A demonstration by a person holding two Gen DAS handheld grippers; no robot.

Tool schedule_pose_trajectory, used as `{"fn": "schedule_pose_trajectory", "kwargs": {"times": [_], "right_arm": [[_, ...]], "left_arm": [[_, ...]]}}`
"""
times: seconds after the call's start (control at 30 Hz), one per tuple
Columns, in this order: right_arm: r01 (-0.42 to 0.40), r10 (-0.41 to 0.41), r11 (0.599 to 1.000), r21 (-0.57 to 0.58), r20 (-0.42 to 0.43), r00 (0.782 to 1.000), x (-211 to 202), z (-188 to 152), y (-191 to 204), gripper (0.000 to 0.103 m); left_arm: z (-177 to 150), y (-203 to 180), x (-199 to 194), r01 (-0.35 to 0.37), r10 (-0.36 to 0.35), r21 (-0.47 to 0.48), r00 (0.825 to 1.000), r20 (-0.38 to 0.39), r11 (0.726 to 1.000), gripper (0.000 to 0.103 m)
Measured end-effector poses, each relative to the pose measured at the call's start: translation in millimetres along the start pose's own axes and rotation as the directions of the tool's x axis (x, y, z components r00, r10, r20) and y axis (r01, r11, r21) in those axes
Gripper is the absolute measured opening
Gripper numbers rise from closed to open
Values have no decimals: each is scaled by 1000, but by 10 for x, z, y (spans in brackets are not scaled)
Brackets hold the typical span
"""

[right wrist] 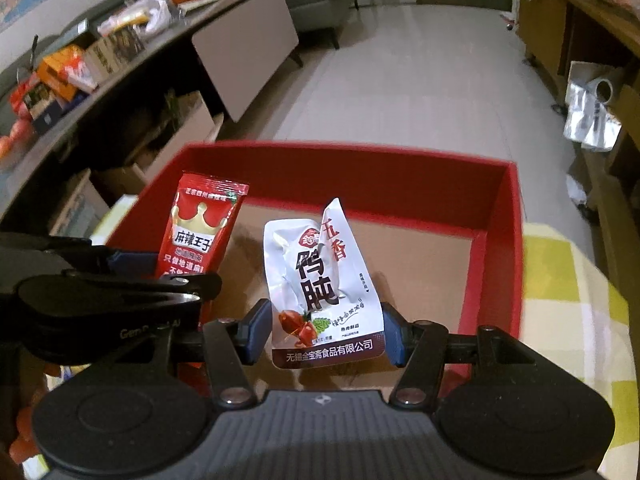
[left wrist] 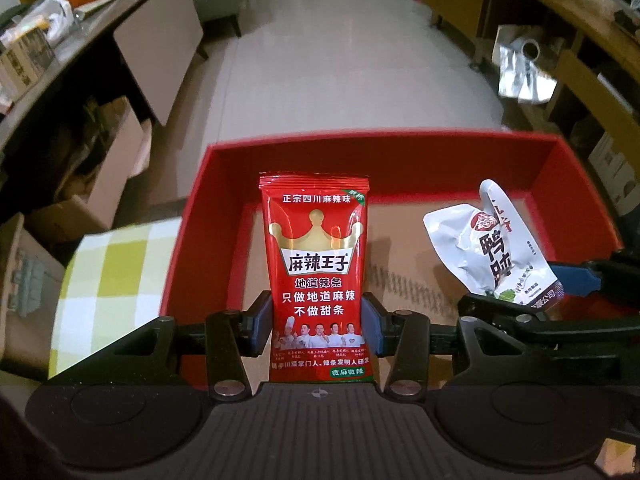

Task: Organize snacks
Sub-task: 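Release the red packet and the white packet into the red box with both grippers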

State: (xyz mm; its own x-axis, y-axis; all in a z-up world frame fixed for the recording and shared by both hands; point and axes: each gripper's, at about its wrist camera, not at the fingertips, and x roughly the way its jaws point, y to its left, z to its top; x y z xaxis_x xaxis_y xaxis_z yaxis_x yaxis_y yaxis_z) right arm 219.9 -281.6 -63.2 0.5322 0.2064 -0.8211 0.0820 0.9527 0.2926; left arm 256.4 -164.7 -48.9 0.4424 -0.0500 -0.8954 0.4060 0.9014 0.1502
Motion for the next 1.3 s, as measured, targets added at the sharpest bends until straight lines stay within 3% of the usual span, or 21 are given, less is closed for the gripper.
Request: {"fn": "schedule_pose_trajectory", "kwargs": {"times": [0.3,0.43,0.7,0.87,1.1,1.3], "right_arm": [[16,-20,999,-42,-98,995,83,-78,89,64],[34,-40,998,-53,-128,991,99,-84,142,64],[32,-51,995,-92,-205,978,64,-154,248,65],[68,-89,992,-103,-216,972,11,-151,317,66],[110,-125,989,-96,-172,977,-203,-133,379,67],[129,-144,985,-117,-136,980,-409,-174,453,68]], "left_arm": [[-159,57,32,-9,10,16,999,-47,1000,54],[-222,55,8,28,-27,4,996,-85,1000,40],[-422,93,-99,38,-38,4,992,-124,999,40],[-478,110,-174,25,-25,-3,991,-132,1000,49],[-497,130,-381,-4,5,2,997,-83,1000,66],[-530,113,-543,-11,12,8,999,-52,1000,69]]}}
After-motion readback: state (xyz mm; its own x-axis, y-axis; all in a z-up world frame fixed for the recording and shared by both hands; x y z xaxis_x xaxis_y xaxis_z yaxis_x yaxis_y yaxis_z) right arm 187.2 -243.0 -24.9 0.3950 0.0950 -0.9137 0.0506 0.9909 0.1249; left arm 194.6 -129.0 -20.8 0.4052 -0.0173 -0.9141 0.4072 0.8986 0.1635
